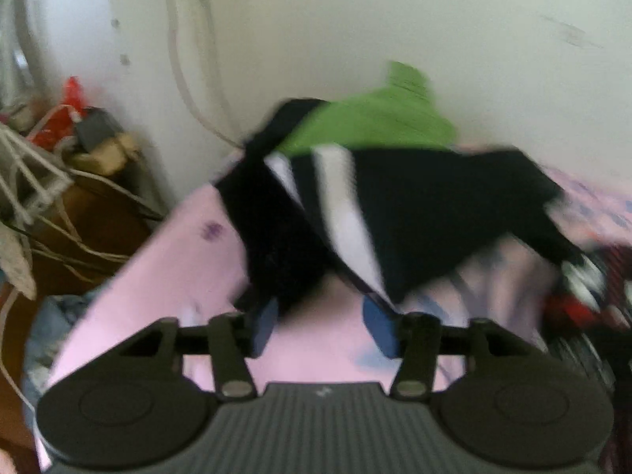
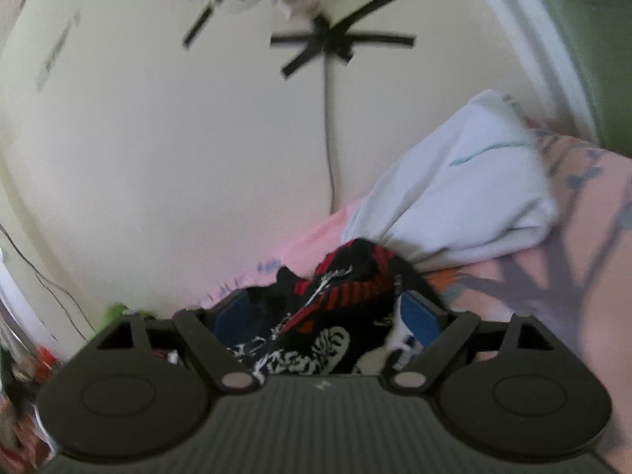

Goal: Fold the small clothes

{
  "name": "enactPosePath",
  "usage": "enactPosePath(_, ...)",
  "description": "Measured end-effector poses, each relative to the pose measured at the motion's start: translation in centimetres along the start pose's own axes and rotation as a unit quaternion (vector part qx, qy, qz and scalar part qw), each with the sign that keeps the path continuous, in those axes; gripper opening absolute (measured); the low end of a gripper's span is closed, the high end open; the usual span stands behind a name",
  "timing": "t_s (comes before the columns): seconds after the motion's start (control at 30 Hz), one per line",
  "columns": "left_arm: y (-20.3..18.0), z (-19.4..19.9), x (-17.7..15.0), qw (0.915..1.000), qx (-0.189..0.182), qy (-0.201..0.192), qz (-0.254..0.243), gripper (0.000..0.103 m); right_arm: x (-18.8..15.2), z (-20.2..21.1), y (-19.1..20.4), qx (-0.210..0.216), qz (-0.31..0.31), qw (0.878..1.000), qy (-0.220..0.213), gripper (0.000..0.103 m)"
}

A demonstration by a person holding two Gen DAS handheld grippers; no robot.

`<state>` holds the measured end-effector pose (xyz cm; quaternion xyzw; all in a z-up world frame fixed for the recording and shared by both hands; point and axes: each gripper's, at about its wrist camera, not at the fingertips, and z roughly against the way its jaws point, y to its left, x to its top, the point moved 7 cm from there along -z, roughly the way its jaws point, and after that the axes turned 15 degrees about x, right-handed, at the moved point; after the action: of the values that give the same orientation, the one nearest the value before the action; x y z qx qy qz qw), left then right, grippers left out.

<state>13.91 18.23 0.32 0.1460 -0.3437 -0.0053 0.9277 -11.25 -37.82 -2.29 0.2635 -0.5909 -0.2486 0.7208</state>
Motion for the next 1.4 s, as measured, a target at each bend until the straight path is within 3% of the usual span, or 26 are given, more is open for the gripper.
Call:
enactPosePath(0.1, -1.7, 2.3, -2.6, 0.9975, -0.061, -0.008, -0.035, 0.057, 1.0, 1.5, -0.7, -0.027, 0.011, 0.999, 0.012, 0.078)
enactPosePath(0.2, -5.3, 3.7, -4.0, 0.9910, -0.119, 0.001, -0.061, 0.065, 2.4, 0.3, 0.1, -0.037, 0.039, 0.998, 0.033, 0.073)
enactPosePath(0.3, -8.5, 2.9, -4.6, 0.9864, -0.139, 0.011, -0.087, 0.077, 3.5, -3.6, 2.4, -0.018, 0.081, 0.994, 0.067, 0.073)
enactPosePath(0.37, -10.4, 2.5, -5.2, 0.9821, -0.161, 0.026, -0.094, 0.077, 3.4, -7.4, 3.8, -0.001, 0.103, 0.988, 0.112, 0.074)
enactPosePath(0.43, -12.0, 2.5, -5.6, 0.9784, -0.176, 0.033, -0.103, 0.077, 2.9, -11.9, 4.9, 0.007, 0.123, 0.980, 0.158, 0.080)
enactPosePath(0.53, -13.4, 3.4, -5.9, 0.9792, -0.154, -0.003, -0.132, 0.063, 1.2, -18.4, 5.3, -0.004, 0.149, 0.961, 0.232, 0.089)
enactPosePath(0.57, -13.7, 3.8, -5.9, 0.9779, -0.162, -0.006, -0.132, 0.049, 0.6, -20.3, 5.2, -0.018, 0.164, 0.954, 0.249, 0.089)
enactPosePath(0.67, -14.0, 3.7, -6.1, 0.9804, -0.152, -0.018, -0.125, 0.029, -1.2, -24.4, 4.0, -0.052, 0.179, 0.938, 0.293, 0.088)
enactPosePath(0.7, -14.1, 3.8, -6.1, 0.9819, -0.141, -0.028, -0.123, 0.017, -1.9, -25.4, 3.7, -0.050, 0.173, 0.935, 0.306, 0.083)
enactPosePath(0.77, -14.1, 4.0, -6.2, 0.9845, -0.126, -0.042, -0.115, 0.012, -3.0, -25.7, 3.7, -0.047, 0.184, 0.928, 0.319, 0.068)
enactPosePath(0.8, -14.0, 4.1, -6.3, 0.9855, -0.124, -0.047, -0.106, 0.010, -3.2, -25.7, 4.2, -0.054, 0.221, 0.922, 0.313, 0.025)
enactPosePath(0.83, -13.9, 4.2, -6.2, 0.9865, -0.120, -0.055, -0.098, 0.009, -3.3, -25.7, 4.8, -0.050, 0.246, 0.917, 0.311, 0.012)
enactPosePath(0.9, -13.2, 4.1, -5.3, 0.9896, -0.087, -0.079, -0.082, 0.008, -2.0, -25.6, 5.2, -0.048, 0.248, 0.925, 0.284, 0.010)
enactPosePath(1.03, -10.7, 3.5, -1.5, 0.9938, -0.045, -0.100, -0.018, 0.008, 3.4, -26.1, 6.2, -0.067, 0.249, 0.947, 0.192, 0.009)
enactPosePath(1.1, -9.8, 2.6, -0.2, 0.9943, -0.030, -0.102, -0.003, 0.009, 4.5, -26.7, 6.3, -0.075, 0.248, 0.951, 0.171, 0.009)
enactPosePath(1.17, -9.4, 0.6, 0.3, 0.9970, 0.000, -0.077, 0.005, 0.014, 3.9, -27.8, 5.9, -0.102, 0.269, 0.942, 0.173, 0.011)
enactPosePath(1.27, -8.6, -1.1, -0.9, 0.9990, -0.024, -0.018, 0.032, 0.015, 1.5, -28.5, 4.8, -0.121, 0.276, 0.924, 0.235, 0.015)
enactPosePath(1.3, -8.2, -0.8, -1.3, 0.9987, -0.032, -0.020, 0.035, 0.017, 1.2, -27.7, 5.0, -0.109, 0.273, 0.926, 0.235, 0.021)
enactPosePath(1.33, -7.6, -0.3, -1.8, 0.9984, -0.037, -0.025, 0.034, 0.020, 1.3, -26.7, 5.4, -0.097, 0.271, 0.930, 0.228, 0.041)
enactPosePath(1.37, -7.0, 0.3, -2.2, 0.9982, -0.038, -0.031, 0.034, 0.023, 1.6, -25.2, 5.9, -0.079, 0.264, 0.936, 0.219, 0.050)
enactPosePath(1.4, -6.3, 1.2, -2.7, 0.9978, -0.040, -0.040, 0.036, 0.027, 2.0, -23.4, 6.4, -0.061, 0.254, 0.943, 0.206, 0.052)
